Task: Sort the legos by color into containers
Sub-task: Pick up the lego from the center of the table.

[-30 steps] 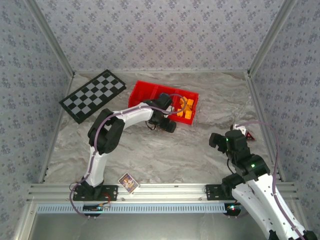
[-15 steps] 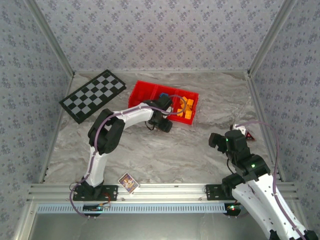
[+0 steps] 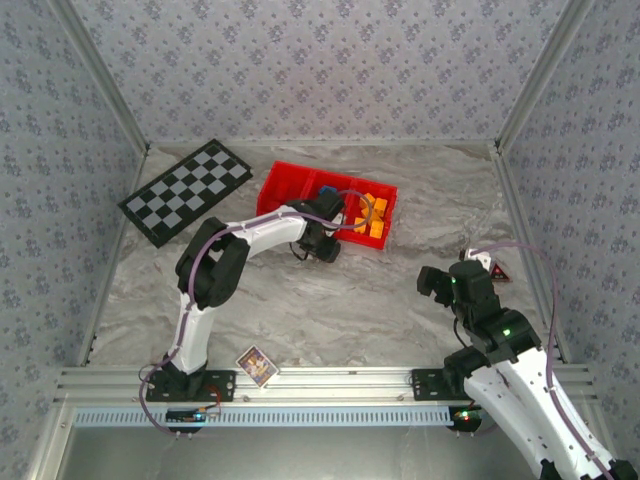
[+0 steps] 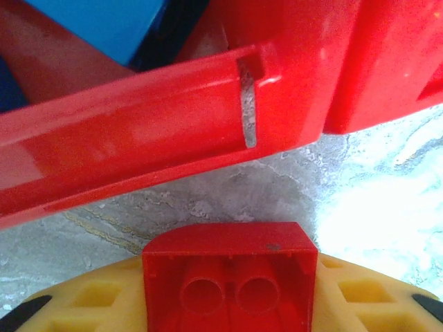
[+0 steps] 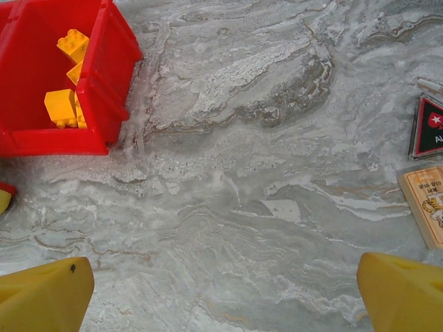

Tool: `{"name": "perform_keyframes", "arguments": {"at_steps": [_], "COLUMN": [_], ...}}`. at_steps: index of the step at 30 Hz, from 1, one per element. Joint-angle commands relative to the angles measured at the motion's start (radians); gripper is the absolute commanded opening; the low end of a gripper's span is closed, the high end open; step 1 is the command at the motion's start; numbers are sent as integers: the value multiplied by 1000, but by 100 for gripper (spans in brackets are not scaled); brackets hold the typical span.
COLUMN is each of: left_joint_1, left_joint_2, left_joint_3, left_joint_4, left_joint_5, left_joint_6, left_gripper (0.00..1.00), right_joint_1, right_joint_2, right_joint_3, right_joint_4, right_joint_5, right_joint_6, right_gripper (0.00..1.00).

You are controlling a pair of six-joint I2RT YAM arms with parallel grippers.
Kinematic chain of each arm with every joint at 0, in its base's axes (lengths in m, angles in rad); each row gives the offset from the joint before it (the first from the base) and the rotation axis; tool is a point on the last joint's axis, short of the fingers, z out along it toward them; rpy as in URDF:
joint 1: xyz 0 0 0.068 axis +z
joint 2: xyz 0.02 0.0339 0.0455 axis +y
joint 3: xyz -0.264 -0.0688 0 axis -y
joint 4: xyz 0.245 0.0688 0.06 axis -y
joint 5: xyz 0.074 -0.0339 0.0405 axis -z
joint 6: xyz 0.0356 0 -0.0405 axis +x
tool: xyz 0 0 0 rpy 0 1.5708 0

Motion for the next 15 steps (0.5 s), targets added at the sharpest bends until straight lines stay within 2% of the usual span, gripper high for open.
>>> {"name": "perform_keyframes", "arguments": {"at_steps": [1,10,15], "left_joint_1": [-3,10,80], "left_joint_2": [-30,-224,-265], "left_joint_3": [-37,-55,23], "left_joint_4": [-2,-27,-85], "left_joint_5": [-7,-100,-96], "left_joint_6": [-4,-45,-44], "left_gripper": [34,23,19], "right_joint_1": [9,20,21], "right_joint_2": [-13,-13,-9], "right_joint_3": [31,30,25], "right_joint_4": [-35,-37,-29], "right_joint_5": [35,50,49], "right_joint_6": [19,23,18], "right_gripper": [100,100,100]}}
